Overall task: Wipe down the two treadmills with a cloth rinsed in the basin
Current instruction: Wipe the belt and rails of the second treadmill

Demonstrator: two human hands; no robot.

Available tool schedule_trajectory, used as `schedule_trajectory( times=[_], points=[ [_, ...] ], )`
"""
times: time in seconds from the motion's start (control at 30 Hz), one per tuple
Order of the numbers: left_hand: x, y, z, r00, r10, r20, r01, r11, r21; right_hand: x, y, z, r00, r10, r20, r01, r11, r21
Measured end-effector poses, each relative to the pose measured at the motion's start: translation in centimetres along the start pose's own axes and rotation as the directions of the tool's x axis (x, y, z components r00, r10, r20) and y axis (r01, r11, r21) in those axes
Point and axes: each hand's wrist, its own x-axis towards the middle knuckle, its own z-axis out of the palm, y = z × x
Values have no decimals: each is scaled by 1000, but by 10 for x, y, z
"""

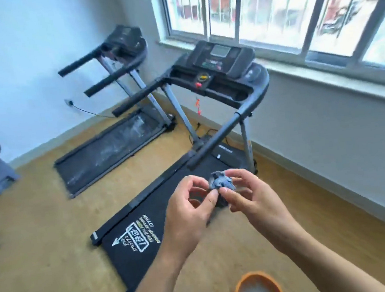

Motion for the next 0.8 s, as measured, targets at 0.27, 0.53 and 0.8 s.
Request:
schedule_trajectory(
  times=[0.27,0.53,0.8],
  points=[
    [12,39,-143,973,-10,-228,-19,992,-124,59,-87,93,947,-174,269,206,974,-93],
    [96,-4,-327,921,7,-389,11,999,45,190,-140,291,934,-281,223,292,956,-20],
    [159,-16,-481,902,-1,-431,57,992,115,273,-167,422,920,-320,226,353,928,-122]
  ],
)
